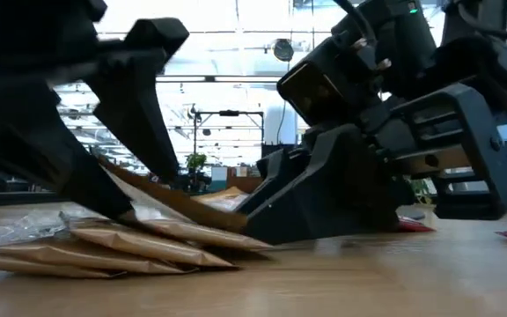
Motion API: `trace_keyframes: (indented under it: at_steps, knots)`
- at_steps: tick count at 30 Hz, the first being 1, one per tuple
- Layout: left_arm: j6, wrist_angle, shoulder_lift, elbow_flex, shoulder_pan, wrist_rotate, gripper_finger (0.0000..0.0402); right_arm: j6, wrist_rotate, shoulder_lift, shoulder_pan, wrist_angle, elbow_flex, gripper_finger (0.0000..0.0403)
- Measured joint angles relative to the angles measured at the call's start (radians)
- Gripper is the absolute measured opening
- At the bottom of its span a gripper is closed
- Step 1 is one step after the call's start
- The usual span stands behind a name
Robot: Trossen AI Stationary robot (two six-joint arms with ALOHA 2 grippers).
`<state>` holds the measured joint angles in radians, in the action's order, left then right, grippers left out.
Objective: Pick & Place Tea
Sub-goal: Put the brown tea bag to the left section into the wooden organizer
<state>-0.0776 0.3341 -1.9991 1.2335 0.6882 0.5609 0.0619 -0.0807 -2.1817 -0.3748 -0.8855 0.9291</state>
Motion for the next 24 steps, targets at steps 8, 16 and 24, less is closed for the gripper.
trace_keyframes:
  at_steps: [8,16,24]
  knots:
    - [0.000,0.031,-0.012,0.000,-0.010,0.019,0.0150,0.001,-0.023,0.005,0.007,0.004,-0.001,0.0128]
    - [-0.045,0.038,0.016,0.000,0.035,0.070,0.0037,0.004,-0.022,0.011,0.007,0.020,-0.002,0.0128]
    - [-0.113,0.056,0.016,0.000,0.043,0.123,0.0005,-0.018,-0.026,0.010,0.006,-0.037,-0.003,0.0128]
